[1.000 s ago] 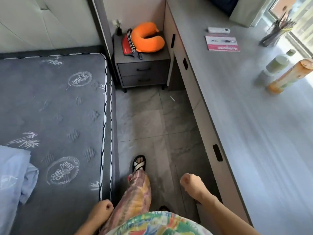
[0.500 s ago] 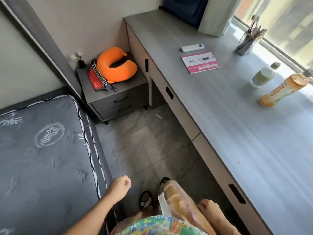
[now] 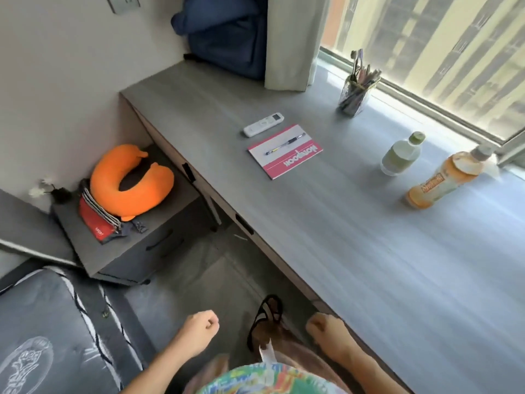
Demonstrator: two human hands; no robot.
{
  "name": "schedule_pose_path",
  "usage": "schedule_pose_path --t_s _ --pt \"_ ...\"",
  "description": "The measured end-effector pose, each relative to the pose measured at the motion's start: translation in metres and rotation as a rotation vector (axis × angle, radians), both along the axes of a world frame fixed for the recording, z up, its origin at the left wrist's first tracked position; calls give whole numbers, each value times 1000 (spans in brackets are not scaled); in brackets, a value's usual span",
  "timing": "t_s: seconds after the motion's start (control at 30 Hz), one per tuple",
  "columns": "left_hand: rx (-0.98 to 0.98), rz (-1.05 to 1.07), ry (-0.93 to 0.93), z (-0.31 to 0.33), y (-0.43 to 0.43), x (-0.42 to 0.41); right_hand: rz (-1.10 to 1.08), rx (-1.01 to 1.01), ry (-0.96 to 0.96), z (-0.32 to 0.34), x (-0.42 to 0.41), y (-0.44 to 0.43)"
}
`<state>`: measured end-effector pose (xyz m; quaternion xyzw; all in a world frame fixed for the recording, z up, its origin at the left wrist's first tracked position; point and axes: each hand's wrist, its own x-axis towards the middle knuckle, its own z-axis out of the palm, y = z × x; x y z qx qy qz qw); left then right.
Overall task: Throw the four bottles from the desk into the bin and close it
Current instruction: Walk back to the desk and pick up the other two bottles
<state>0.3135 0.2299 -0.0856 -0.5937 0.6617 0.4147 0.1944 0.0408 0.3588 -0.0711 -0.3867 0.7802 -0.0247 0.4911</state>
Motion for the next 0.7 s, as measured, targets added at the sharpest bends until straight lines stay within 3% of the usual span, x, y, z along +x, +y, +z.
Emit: schedule_pose_path --t_s 0.27,0.7 --pt "-159 -120 134 25 -95 -78 -263 -220 -97 35 -30 -80" --pt "-223 -408 426 59 -181 -288 -1110 -460 21 46 -136 -105"
